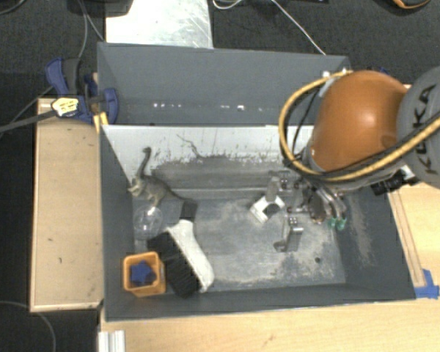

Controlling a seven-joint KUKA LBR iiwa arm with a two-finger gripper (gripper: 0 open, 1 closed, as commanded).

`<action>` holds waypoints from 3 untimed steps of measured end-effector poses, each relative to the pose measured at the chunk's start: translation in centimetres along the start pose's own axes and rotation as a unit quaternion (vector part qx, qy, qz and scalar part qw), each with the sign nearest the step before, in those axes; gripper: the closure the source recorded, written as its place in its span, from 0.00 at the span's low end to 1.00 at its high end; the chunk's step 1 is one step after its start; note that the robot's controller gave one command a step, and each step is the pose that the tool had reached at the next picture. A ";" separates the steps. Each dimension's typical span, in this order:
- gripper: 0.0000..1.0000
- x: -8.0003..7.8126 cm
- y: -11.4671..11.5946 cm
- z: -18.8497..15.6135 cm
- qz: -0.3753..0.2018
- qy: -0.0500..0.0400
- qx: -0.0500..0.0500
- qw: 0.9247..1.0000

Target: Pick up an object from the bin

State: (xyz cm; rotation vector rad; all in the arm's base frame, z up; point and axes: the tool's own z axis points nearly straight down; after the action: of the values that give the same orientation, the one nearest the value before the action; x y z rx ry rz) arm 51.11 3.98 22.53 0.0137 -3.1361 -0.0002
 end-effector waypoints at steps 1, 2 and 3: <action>0.00 -0.2 0.0 -0.4 0.001 -0.004 0.000 1.000; 0.00 -5.8 -3.0 10.8 0.097 -0.004 -0.001 0.995; 0.00 -7.4 -3.6 7.3 0.017 -0.005 0.000 1.000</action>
Offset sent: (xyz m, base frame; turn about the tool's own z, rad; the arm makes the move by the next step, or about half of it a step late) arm 0.0773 -0.0406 -0.1553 0.2667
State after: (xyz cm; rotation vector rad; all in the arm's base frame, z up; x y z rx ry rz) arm 58.51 0.48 15.18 -0.0387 -3.1467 -0.0011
